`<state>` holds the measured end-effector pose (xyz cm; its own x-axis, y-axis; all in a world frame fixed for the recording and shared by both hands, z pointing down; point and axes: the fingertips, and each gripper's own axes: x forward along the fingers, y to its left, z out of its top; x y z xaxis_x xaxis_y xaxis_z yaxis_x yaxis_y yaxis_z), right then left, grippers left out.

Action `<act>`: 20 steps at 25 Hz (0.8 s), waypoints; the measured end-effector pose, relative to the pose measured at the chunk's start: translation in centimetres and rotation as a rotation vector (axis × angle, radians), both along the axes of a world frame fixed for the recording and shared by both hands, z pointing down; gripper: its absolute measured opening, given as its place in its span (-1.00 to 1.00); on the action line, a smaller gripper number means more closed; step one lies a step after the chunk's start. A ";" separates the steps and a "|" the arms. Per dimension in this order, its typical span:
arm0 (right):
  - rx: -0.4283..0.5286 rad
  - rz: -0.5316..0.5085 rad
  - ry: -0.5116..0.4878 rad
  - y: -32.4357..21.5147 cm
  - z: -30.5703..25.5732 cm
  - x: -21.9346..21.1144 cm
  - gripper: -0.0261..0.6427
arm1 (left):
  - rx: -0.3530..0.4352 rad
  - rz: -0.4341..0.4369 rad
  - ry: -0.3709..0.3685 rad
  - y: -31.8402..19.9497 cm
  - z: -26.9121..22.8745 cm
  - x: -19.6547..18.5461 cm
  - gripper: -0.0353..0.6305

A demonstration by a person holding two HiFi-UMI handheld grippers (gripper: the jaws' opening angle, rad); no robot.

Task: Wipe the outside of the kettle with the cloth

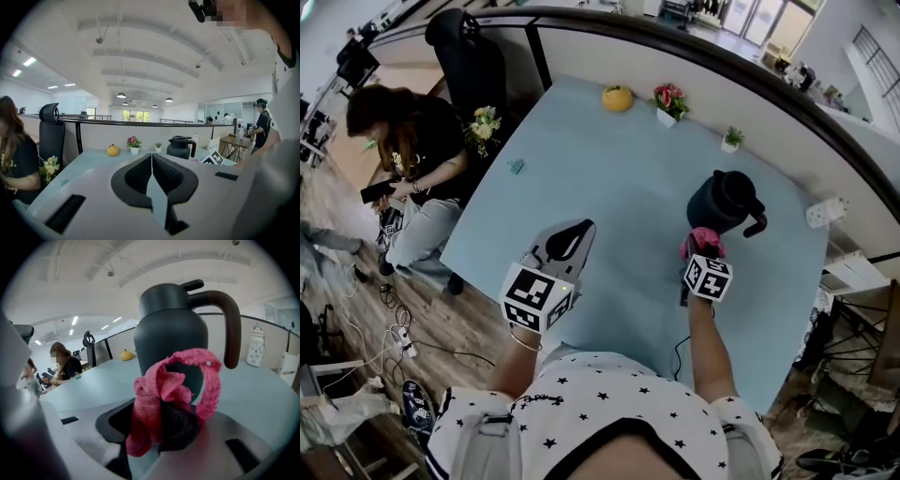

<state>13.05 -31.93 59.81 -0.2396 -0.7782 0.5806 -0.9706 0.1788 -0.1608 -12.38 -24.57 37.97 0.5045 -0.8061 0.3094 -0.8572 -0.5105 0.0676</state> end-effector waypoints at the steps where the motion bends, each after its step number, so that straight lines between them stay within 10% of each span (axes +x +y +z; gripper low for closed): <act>1: -0.012 0.000 0.006 0.0 0.5 0.0 -0.52 | 0.001 -0.003 0.001 0.0 0.0 0.0 -0.81; 20: 0.109 0.049 -0.011 1.7 -5.3 -2.4 -0.52 | 0.031 0.029 0.091 0.4 -0.9 -2.7 -0.81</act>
<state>10.65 -30.19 54.51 -0.2052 -0.8477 0.4892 -0.9770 0.1480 -0.1535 -15.06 -24.16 37.10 0.5529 -0.7991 0.2360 -0.8329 -0.5383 0.1286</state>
